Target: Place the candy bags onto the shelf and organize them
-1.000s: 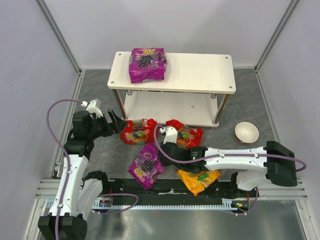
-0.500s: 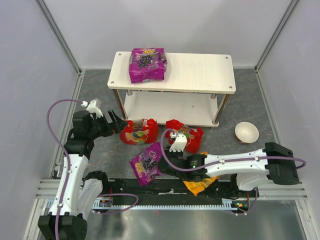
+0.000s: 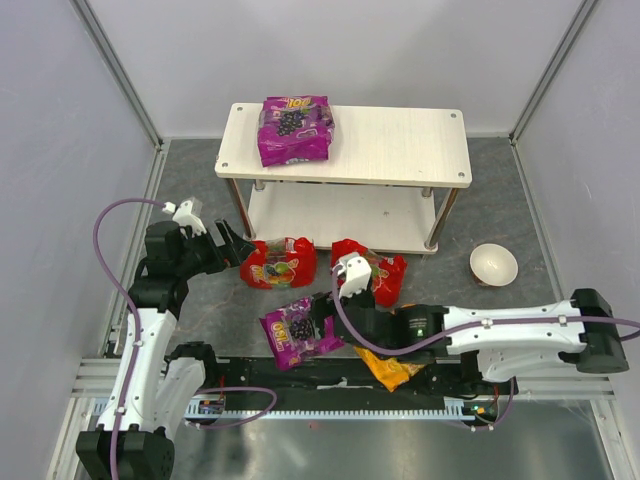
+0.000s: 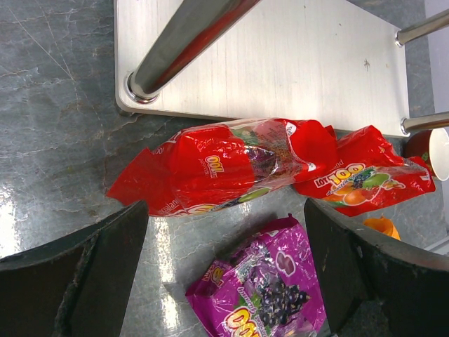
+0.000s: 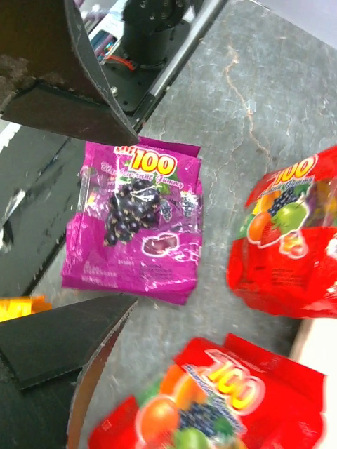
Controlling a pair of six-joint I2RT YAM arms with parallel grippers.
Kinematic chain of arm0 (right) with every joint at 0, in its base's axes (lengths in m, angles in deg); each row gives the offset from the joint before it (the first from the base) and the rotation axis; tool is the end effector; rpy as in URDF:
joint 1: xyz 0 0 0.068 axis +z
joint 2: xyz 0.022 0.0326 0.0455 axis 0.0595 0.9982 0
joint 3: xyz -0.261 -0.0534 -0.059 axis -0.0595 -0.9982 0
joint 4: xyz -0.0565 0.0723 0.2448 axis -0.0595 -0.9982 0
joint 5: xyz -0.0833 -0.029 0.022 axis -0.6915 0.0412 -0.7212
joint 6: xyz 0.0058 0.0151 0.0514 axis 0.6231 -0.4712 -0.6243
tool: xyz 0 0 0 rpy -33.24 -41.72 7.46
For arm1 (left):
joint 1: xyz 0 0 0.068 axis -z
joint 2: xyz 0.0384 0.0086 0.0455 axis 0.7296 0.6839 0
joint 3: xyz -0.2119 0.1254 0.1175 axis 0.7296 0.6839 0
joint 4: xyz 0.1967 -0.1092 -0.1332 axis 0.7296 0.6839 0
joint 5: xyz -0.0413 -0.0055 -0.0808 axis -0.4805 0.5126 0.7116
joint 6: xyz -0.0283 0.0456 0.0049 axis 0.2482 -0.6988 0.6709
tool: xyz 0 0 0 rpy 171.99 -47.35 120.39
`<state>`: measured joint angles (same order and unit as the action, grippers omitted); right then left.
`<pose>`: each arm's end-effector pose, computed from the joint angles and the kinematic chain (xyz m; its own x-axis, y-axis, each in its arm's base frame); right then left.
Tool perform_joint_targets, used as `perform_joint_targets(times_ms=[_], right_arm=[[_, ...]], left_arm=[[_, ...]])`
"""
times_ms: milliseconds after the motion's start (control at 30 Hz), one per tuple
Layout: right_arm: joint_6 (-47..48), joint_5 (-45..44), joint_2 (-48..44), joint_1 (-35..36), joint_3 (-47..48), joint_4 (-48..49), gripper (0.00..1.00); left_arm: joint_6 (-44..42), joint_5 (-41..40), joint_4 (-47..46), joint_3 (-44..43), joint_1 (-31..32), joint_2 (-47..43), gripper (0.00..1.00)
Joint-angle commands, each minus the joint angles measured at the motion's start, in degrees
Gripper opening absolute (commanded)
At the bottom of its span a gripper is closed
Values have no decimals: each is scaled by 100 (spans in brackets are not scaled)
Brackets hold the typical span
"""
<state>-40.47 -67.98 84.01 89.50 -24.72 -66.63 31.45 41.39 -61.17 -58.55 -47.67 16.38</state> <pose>0.0420 0.2613 0.2788 -0.5617 0.0238 -0.8270 -0.4238 0.8502 0.3123 0.1650 -0.0122 0.2815 -0.6174 -0.3571 -0.7009 0.1059 0.8452 -0.5239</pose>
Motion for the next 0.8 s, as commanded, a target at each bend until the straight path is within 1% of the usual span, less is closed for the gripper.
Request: perform_joint_targets(times_ms=[0, 67, 100, 133, 167, 200, 267, 300, 333, 433, 600, 767], right_arm=[[2364, 353, -394, -187, -76, 385, 94], [2825, 958, -525, -363, -155, 525, 96], [3340, 1326, -569, -660, -217, 622, 97], [3554, 1713, -683, -828, -261, 727, 97], [3809, 2735, -728, -1004, -348, 894, 98], [4203, 3145, -754, -1319, -375, 939, 98], [4574, 4119, -658, -1576, -314, 940, 98], [4759, 4203, -588, -1716, -270, 913, 98], [5152, 4395, -379, -1753, -244, 896, 98], [5935, 4809, 123, -1814, -138, 861, 98], [6324, 5477, 1150, -1963, 362, 676, 98], [6685, 5768, 1653, -2095, 670, 676, 98]], left_arm=[[-2, 67, -157, -13, 12, -36, 99], [-2, 67, -166, -13, 20, -44, 99], [-2, 67, -157, -4, 12, -27, 99], [-2, 67, -157, -4, 12, -53, 99], [-11, 67, -166, -4, 20, -36, 99], [-2, 67, -157, -4, 20, -44, 99], [-2, 58, -166, -4, 20, -53, 99], [-2, 58, -166, -4, 20, -53, 99], [6, 58, -166, 4, 20, -53, 99], [6, 31, -166, -4, 20, -53, 99], [-11, 14, -157, 4, 20, -71, 99], [-20, -4, -149, 4, 12, -71, 99]])
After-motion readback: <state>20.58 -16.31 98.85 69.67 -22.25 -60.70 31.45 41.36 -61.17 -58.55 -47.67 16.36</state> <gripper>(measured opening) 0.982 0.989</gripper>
